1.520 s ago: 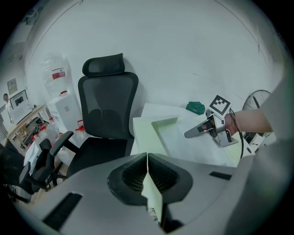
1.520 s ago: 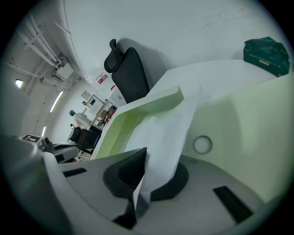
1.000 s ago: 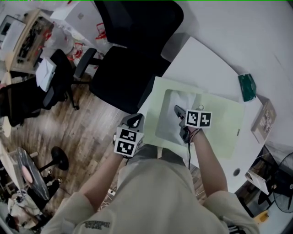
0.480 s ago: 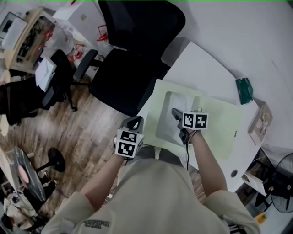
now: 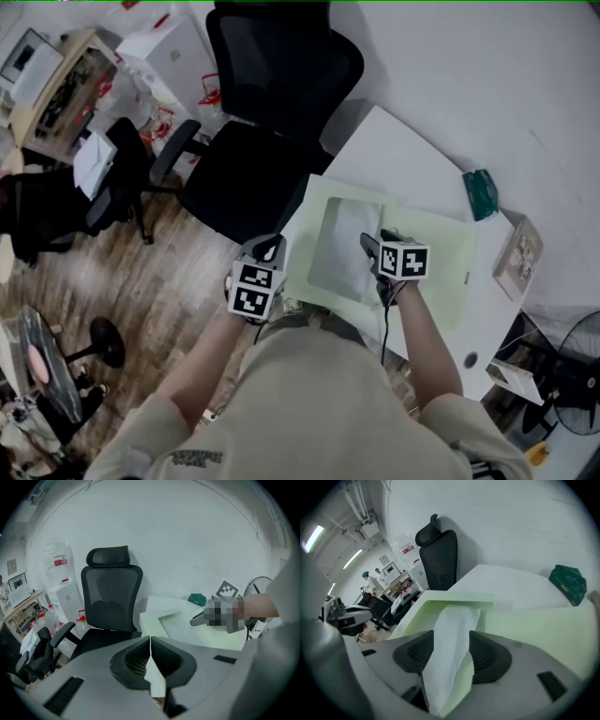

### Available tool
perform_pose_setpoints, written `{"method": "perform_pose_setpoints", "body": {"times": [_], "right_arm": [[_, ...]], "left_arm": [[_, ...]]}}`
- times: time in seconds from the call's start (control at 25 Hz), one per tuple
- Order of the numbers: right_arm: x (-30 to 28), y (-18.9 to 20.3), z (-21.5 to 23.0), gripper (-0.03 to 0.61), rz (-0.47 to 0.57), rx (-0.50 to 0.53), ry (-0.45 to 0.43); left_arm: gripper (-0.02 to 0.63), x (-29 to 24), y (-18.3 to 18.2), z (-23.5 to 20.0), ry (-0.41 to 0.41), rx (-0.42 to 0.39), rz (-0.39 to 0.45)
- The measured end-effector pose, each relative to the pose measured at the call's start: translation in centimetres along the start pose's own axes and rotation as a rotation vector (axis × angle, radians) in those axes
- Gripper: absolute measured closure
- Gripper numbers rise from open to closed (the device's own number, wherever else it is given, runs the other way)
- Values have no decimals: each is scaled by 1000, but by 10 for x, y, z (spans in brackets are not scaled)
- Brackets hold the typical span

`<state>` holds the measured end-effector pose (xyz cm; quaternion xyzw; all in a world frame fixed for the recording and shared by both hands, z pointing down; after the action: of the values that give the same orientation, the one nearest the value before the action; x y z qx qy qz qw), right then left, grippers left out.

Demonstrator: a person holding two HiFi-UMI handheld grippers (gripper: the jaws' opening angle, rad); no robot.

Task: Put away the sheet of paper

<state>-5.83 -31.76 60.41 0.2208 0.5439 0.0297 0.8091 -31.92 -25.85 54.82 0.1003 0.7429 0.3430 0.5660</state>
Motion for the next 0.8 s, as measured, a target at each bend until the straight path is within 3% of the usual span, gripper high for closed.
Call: {"method": "perform_pose_setpoints", "body": {"times": [0.12,0.32,0.56,0.8], "right_arm": [[26,-6,0,333,62,4,15],[72,-15,-7,348,158,46,12],[132,-32,-22,415,307,69,-15],[201,-46,-49,440,462,185,46]], "left_arm": [[592,8,-10,-1,0,40,39],[592,26,-27,3,-28,16,82],[592,58,-65,16,-53,-64,179],[591,85,-97,37,-96,-212,256]]}}
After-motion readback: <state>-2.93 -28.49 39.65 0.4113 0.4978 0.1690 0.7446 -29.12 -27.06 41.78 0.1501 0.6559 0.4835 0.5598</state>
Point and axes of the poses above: the fingertips, and each gripper's own axes: x backward along the fingers, z to its right, y out of its underside, the point moved 6 cm from there along x, backward along the fingers, and after that the axes turned 8 degrees about -z, right-handed, at the moved point
